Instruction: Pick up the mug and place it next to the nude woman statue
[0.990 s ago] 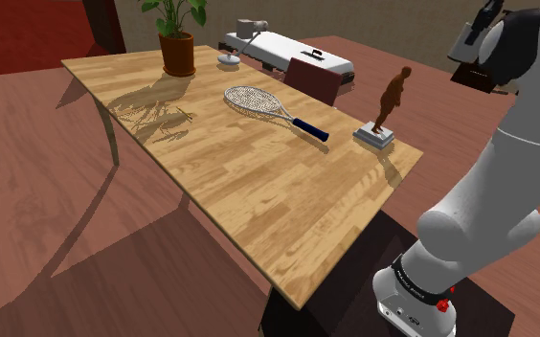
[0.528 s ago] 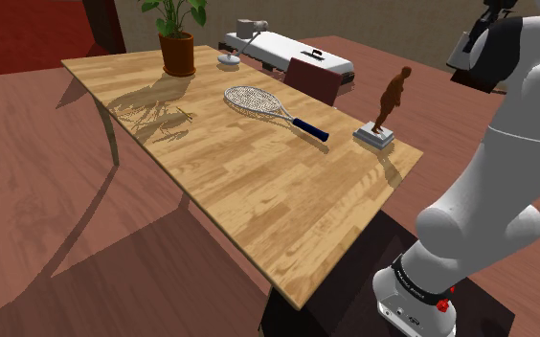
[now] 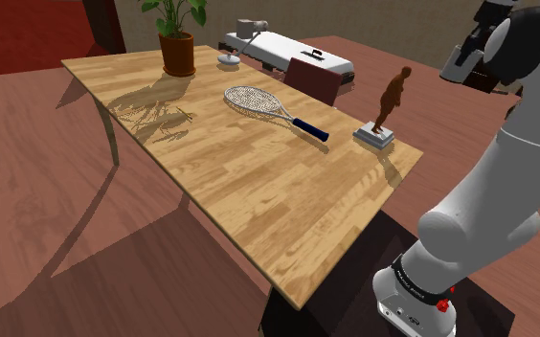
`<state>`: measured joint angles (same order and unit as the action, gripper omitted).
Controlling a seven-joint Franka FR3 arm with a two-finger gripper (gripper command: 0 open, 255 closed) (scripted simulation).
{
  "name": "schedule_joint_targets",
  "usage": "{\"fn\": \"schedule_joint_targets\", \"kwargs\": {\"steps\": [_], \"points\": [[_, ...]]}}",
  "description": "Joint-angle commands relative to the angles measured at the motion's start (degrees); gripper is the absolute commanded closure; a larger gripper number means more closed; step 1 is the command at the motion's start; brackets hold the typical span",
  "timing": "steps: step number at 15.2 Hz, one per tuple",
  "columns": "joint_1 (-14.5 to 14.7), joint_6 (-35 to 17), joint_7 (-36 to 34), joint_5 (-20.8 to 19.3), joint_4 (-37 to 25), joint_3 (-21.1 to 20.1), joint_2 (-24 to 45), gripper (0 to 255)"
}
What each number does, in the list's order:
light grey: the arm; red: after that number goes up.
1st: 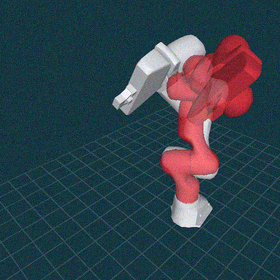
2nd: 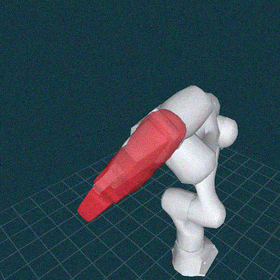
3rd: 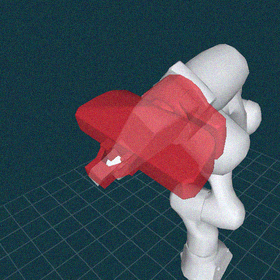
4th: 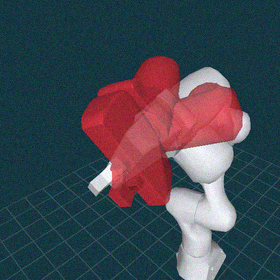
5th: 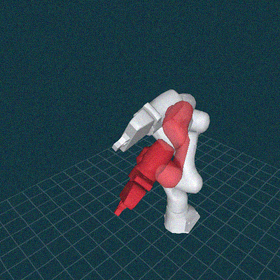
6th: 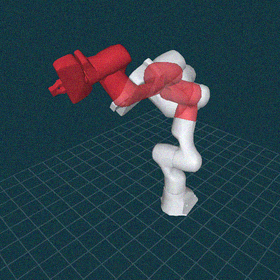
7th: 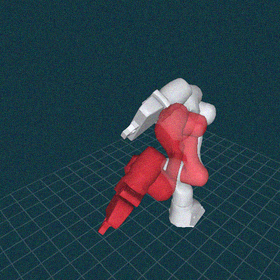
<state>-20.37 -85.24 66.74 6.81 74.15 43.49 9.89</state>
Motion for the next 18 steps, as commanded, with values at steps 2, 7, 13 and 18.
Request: {"fn": "schedule_joint_targets", "kwargs": {"steps": [2, 7, 13, 18], "points": [[1.01, -3.04, -0.57, -1.22, 4.20, -0.19, -1.61, 255], [2.09, -7.57, -1.37, -2.65, 10.16, -0.50, -3.56, 255], [2.84, -12.65, -2.04, -3.76, 16.36, -0.78, -5.10, 255], [3.16, -16.68, -2.35, -4.25, 20.90, -0.94, -5.81, 255]]}}
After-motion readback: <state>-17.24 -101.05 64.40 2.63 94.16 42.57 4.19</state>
